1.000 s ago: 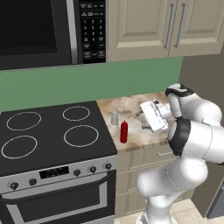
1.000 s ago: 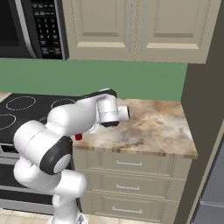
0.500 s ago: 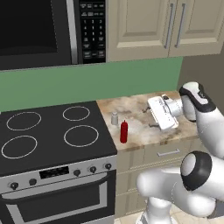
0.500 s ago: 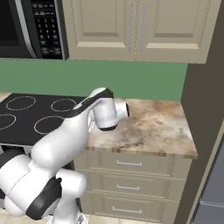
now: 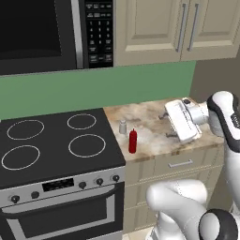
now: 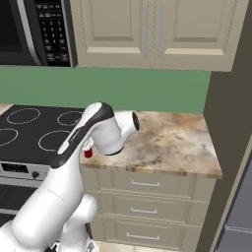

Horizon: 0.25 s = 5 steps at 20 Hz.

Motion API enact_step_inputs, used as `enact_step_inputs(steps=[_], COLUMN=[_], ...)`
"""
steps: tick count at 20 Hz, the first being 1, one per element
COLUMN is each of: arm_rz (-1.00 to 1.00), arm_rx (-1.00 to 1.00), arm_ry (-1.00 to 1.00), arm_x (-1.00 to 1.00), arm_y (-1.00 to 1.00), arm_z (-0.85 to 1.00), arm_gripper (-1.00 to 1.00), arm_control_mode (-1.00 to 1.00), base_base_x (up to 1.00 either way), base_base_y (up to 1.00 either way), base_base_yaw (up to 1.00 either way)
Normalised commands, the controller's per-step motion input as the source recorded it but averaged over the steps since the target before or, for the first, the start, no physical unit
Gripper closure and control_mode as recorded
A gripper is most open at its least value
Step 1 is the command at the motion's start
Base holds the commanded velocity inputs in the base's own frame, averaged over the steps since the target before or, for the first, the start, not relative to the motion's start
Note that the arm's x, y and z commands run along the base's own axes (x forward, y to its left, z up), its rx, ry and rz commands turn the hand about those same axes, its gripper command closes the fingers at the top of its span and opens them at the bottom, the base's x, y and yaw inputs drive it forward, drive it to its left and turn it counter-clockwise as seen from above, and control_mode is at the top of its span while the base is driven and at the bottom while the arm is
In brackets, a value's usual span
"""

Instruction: Collect the paprika, ketchup, and shaker from the cabinet and place them next to the stove.

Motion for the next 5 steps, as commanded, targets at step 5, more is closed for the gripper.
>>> enact_step_inputs(steps=[5], arm_rz=[-0.03], arm_rx=[-0.07], arm_ry=[-0.03], arm_x=[-0.52], arm_y=[0.11], arm_z=[0.33], arm_gripper=[-1.00], arm_control_mode=[-1.00], base_base_x=[0.00], base_base_y=[0.00], base_base_yaw=[0.00])
